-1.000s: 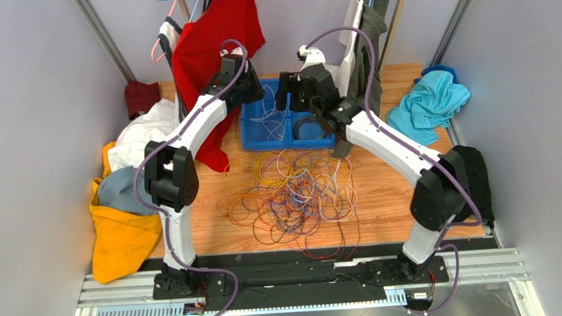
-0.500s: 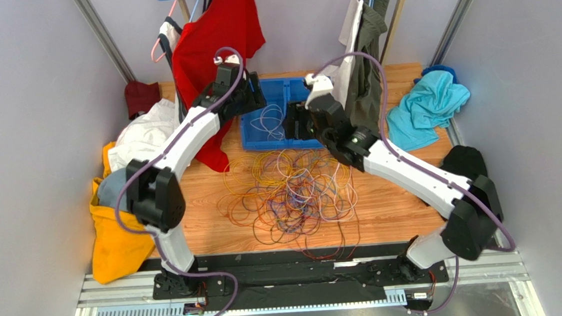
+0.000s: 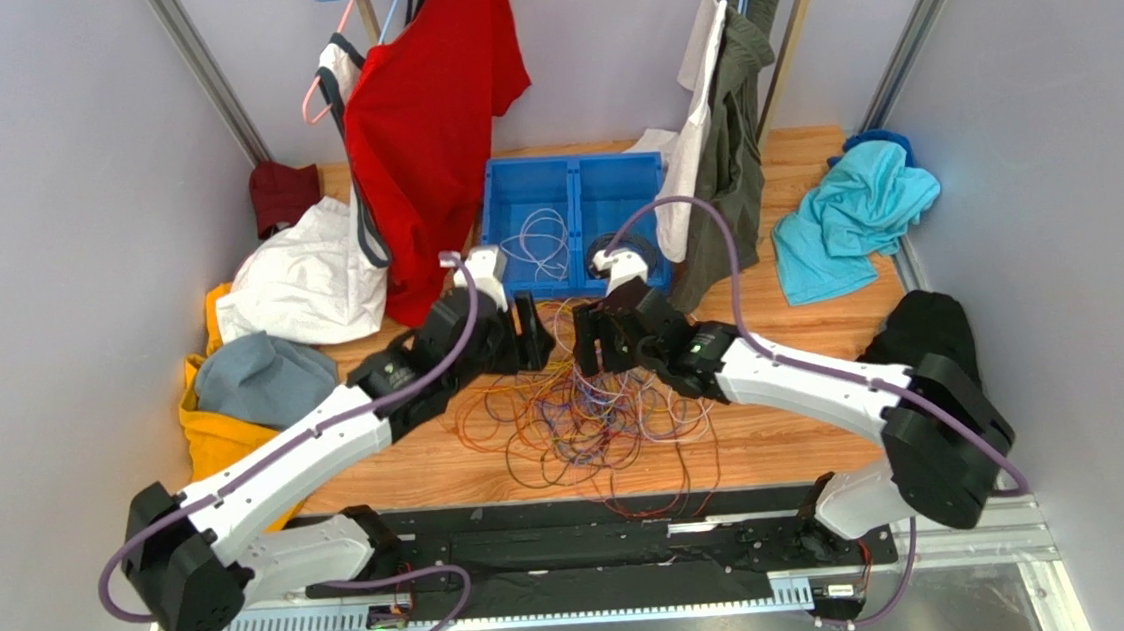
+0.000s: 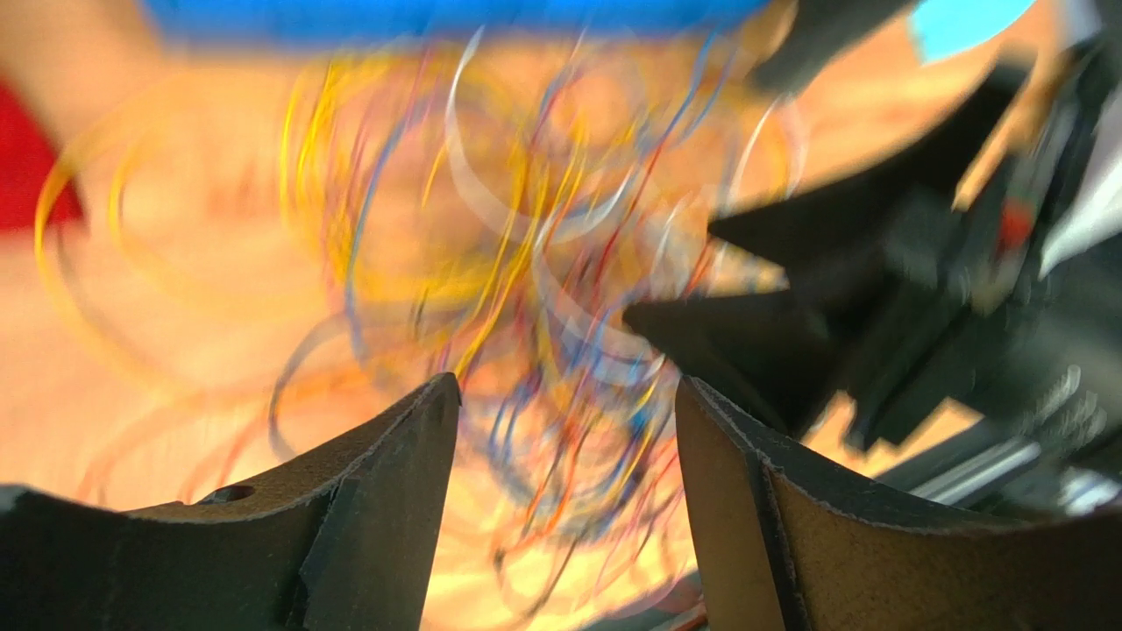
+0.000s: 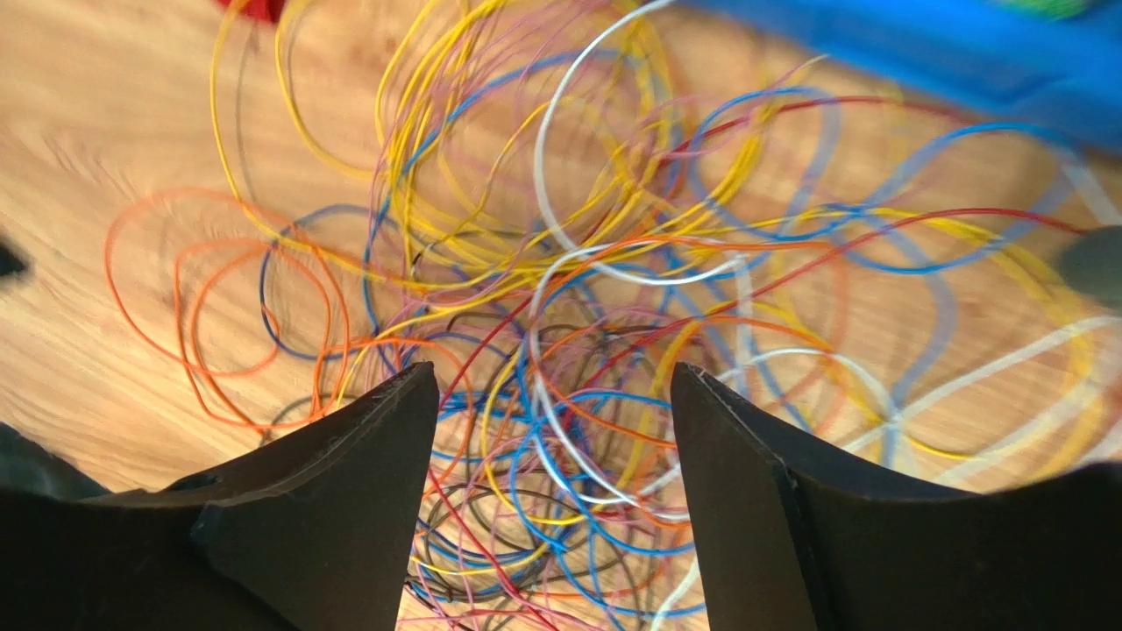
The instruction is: Untangle the cables
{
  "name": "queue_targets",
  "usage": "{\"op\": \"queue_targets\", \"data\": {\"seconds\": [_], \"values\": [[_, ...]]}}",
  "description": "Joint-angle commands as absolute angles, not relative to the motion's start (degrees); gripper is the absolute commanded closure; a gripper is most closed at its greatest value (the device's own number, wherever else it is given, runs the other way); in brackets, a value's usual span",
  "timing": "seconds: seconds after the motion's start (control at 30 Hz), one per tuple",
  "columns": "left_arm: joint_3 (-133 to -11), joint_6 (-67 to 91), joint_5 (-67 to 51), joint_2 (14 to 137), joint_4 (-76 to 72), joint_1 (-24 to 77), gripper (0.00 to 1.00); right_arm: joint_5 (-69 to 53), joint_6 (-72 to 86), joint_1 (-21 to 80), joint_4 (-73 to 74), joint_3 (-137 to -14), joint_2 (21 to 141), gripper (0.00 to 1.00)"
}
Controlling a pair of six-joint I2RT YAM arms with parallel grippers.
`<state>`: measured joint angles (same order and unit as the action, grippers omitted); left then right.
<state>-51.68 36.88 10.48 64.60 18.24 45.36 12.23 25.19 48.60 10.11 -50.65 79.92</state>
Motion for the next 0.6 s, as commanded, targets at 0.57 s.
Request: {"op": "queue_targets", "data": {"seconds": [0.57], "values": [[-36.74, 49.39, 21.18, 39.20, 32.25, 49.31, 0.31, 16.16, 20.57, 54.23, 9.13, -67.49, 105.81, 0.38]]}}
